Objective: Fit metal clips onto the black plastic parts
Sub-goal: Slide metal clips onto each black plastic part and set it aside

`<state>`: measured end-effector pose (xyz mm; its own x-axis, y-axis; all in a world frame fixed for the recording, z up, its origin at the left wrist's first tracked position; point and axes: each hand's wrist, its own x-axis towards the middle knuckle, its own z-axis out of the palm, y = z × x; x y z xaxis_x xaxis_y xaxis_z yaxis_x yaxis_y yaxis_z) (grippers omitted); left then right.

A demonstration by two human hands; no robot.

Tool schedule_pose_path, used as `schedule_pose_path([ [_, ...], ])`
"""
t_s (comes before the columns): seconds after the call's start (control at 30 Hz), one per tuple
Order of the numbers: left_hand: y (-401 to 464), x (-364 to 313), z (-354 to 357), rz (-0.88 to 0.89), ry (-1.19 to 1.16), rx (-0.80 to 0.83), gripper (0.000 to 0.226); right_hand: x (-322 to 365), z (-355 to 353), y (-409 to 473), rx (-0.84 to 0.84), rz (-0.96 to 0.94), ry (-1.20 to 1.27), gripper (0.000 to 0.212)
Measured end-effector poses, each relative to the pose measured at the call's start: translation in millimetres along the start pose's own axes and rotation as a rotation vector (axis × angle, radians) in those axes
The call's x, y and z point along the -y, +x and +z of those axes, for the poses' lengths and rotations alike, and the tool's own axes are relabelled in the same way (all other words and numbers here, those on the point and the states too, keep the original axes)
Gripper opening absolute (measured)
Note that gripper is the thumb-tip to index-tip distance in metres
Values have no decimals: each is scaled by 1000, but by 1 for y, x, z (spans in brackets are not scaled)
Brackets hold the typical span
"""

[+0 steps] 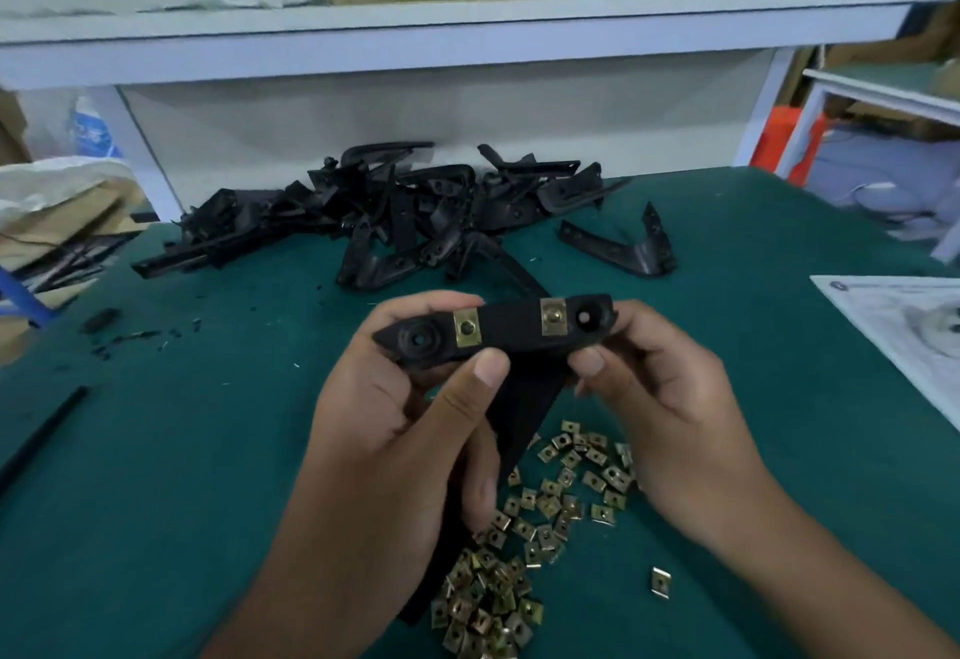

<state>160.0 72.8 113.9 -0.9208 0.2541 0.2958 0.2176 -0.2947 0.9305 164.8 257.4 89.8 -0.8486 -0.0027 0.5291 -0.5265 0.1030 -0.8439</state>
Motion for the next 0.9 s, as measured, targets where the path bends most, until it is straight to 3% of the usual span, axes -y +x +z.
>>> schedule_pose_path([
  [0.2,-19,0,56,-111,-10,261,10,42,-53,-71,-154,89,-130,13],
  [0.47,-63,41,174,70,273,614,22,98,-139,-222,-521,244,-272,12],
  [0.73,-128,96,272,414,636,801,19,121,-191,-343,-788,424,-515,11],
  [0.83,-142,111,293,385,708,839,20,116,-204,-365,-830,535,-633,9],
  [0.9,-144,123,297,347,749,875,35,109,-215,-376,-892,607,-686,12],
])
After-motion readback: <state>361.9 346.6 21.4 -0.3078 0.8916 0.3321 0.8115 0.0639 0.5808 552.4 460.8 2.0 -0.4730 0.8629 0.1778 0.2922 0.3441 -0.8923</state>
